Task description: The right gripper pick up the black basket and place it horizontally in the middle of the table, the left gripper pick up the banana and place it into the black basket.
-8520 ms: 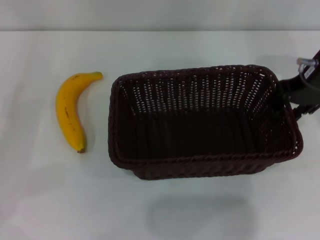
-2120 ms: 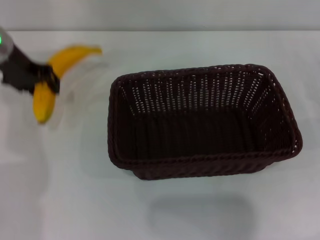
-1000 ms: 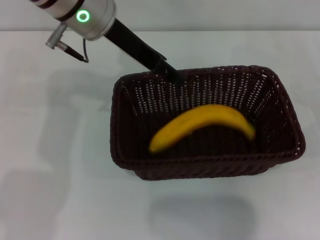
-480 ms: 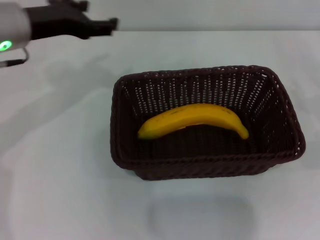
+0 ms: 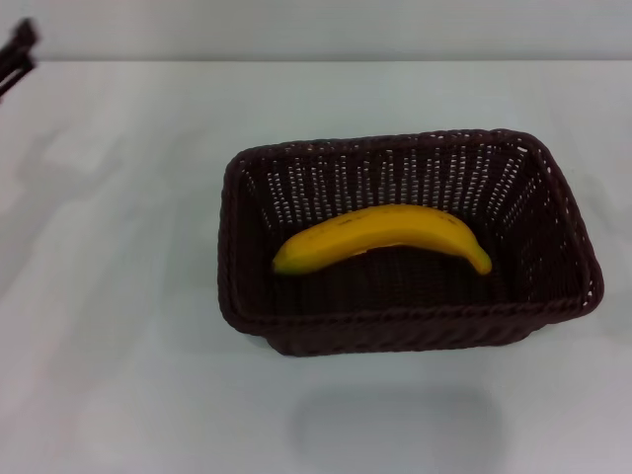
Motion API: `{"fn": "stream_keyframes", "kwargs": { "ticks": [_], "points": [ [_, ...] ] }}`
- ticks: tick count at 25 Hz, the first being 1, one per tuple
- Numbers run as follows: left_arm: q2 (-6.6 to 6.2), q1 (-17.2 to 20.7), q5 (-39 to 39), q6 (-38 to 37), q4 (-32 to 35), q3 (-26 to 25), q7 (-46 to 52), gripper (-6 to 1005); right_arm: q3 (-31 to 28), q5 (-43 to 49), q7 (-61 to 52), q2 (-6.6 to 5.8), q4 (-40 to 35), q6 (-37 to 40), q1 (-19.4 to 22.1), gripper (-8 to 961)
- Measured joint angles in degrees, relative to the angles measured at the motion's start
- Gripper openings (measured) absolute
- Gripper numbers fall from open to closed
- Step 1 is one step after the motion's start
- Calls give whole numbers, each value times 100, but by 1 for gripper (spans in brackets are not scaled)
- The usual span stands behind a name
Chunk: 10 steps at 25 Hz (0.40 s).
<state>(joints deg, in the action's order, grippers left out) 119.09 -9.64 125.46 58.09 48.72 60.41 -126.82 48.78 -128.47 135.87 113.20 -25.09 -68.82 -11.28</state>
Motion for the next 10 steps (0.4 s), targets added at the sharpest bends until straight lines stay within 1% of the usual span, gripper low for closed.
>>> {"fn": "stream_keyframes", "kwargs": {
  "ticks": [2,4,5,6,7,10],
  "points": [
    [-7,-5,412,419,-574,-287,-558,881,-41,3,-1,48,12,120,0,808],
    [-12,-49,568,873,-1105,-743,-954,880,-139,-11,17,99,61,189,0,829],
    [-12,-49,568,873,-1105,-743,-954,880,-207,-26,55,115,104,181,0,840],
    [-13,-87,605,1181,-1424,-1085,-1185,879,-282,-40,105,132,164,149,-6,840],
    [-13,-93,613,1235,-1468,-1128,-1216,879,-325,-47,142,139,205,111,-14,840],
    [-8,-133,704,1574,-1834,-1496,-1497,879,-334,-51,186,140,261,25,-53,840]
  ]
}}
